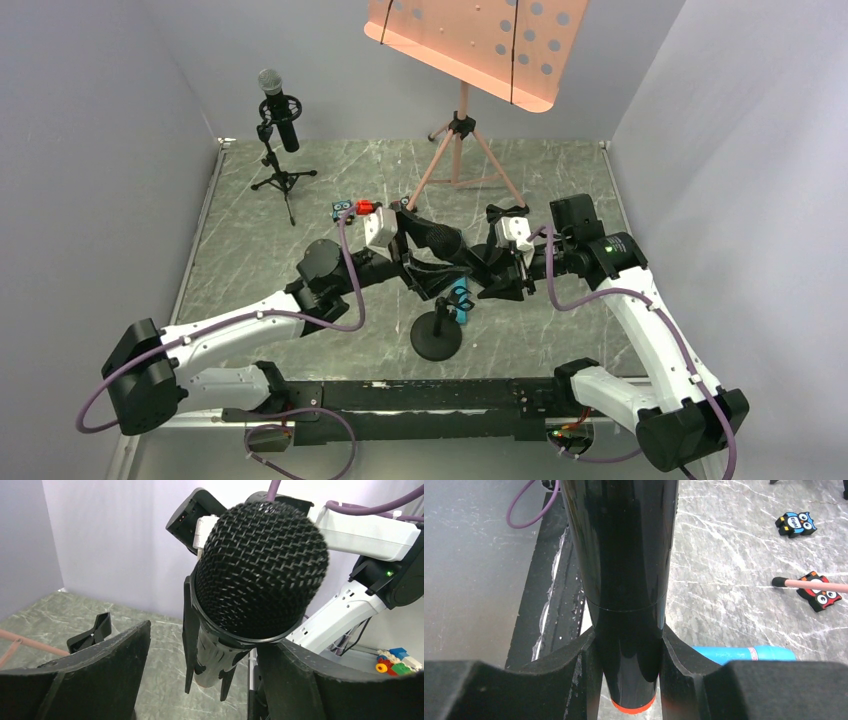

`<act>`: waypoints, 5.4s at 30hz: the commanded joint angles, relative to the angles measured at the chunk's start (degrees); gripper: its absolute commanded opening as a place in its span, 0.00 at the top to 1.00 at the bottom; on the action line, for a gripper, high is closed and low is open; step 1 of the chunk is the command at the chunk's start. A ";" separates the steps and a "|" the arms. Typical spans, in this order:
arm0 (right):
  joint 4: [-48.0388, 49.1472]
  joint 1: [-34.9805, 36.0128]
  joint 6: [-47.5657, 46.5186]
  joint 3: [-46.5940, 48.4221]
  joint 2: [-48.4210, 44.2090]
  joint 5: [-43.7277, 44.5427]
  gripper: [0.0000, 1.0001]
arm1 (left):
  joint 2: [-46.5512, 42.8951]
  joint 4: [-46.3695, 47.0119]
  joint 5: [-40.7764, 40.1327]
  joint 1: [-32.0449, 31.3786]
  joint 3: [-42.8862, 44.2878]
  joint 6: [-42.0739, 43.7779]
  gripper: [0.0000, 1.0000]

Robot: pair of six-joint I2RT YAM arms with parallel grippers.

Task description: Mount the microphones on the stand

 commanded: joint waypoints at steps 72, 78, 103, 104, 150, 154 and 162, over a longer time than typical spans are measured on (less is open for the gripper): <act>-4.49 2.70 -17.89 -3.58 12.70 -3.30 1.00 | -21.54 -18.43 3.86 5.11 -1.63 8.00 1.00; -5.84 3.33 -18.99 -1.59 14.52 -3.44 0.96 | -20.70 -17.08 4.57 5.10 -2.13 7.01 1.00; -0.22 3.51 -14.85 -5.33 12.10 -2.22 0.63 | -11.41 -4.01 7.60 4.87 -4.81 0.48 1.00; 0.00 3.51 -14.66 -5.48 12.04 -2.34 0.63 | -11.04 -3.78 7.67 4.82 -4.89 0.30 1.00; 3.74 0.96 -10.32 -7.73 7.07 4.11 0.40 | -5.03 -13.53 8.38 4.62 -5.43 5.52 1.00; 2.44 -2.17 -11.75 -8.05 5.82 3.13 0.39 | -3.29 -12.59 8.86 4.62 -5.87 5.25 1.00; 1.29 -5.64 -12.71 -8.56 5.71 0.50 0.39 | 0.28 -14.33 10.38 4.59 -6.39 5.97 1.00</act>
